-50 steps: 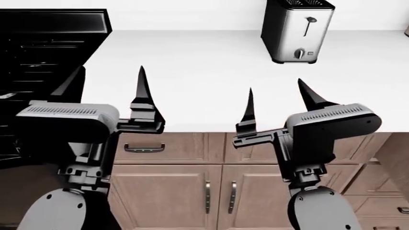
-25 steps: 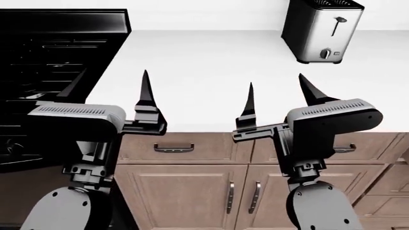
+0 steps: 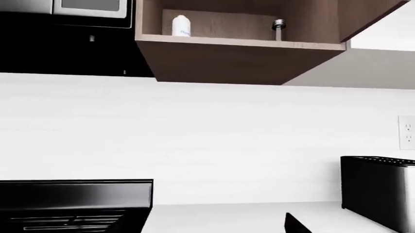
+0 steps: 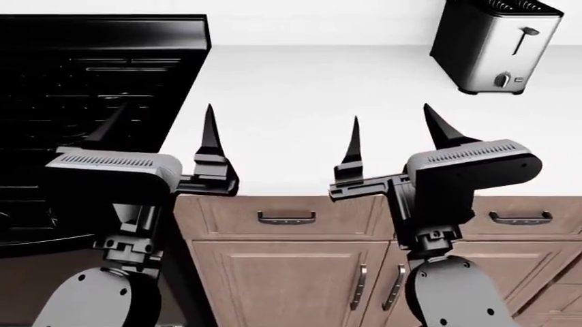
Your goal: Pick and place the shaker into the drawer. Then close the cabinet.
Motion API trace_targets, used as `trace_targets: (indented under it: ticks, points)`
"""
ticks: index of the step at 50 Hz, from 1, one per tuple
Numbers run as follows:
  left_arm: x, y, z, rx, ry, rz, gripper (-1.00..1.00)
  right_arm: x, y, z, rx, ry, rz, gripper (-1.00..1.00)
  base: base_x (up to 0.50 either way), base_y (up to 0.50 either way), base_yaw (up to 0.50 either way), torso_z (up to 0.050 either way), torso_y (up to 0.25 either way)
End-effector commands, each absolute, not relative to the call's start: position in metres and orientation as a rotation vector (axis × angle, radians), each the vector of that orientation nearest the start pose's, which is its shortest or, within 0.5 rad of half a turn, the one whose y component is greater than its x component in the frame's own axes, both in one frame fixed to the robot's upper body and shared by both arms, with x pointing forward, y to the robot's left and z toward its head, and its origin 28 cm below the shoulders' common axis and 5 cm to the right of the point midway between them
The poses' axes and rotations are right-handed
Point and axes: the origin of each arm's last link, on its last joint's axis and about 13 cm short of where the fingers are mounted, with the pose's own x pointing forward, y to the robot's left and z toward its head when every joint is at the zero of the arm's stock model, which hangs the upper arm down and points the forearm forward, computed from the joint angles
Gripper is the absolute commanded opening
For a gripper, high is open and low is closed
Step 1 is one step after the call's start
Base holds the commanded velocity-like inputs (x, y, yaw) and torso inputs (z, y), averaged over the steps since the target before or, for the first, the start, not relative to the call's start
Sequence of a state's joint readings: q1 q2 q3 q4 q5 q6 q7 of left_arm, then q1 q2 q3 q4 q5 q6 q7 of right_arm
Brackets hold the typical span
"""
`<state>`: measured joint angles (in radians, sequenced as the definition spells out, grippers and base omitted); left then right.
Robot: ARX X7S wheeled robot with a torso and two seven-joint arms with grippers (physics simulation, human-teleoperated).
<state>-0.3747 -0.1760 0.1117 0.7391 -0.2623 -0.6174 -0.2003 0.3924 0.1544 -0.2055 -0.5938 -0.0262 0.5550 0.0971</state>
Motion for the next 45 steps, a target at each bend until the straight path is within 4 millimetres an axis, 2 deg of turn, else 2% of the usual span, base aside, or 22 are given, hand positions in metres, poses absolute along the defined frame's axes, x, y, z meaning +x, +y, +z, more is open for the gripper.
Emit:
trace_targets:
  ticks: [1, 10, 39, 45]
  points:
    - [0.226, 0.199, 0.196, -0.025, -0.452, -0.097, 1.00, 0.248, -0.084, 0.185, -0.186, -0.435, 0.067, 1.00, 0.19, 0.27, 0.00, 0.000, 0.000]
    - [0.228, 0.197, 0.195, -0.020, -0.448, -0.101, 1.00, 0.249, -0.085, 0.184, -0.177, -0.434, 0.068, 1.00, 0.23, 0.16, 0.00, 0.000, 0.000]
    - [0.226, 0.197, 0.196, -0.013, -0.448, -0.107, 1.00, 0.248, -0.085, 0.184, -0.180, -0.443, 0.068, 1.00, 0.36, 0.04, 0.00, 0.000, 0.000]
    - [0.221, 0.196, 0.208, -0.044, -0.490, -0.107, 1.00, 0.245, -0.084, 0.195, -0.198, -0.475, 0.076, 1.00, 0.00, 0.00, 0.00, 0.000, 0.000]
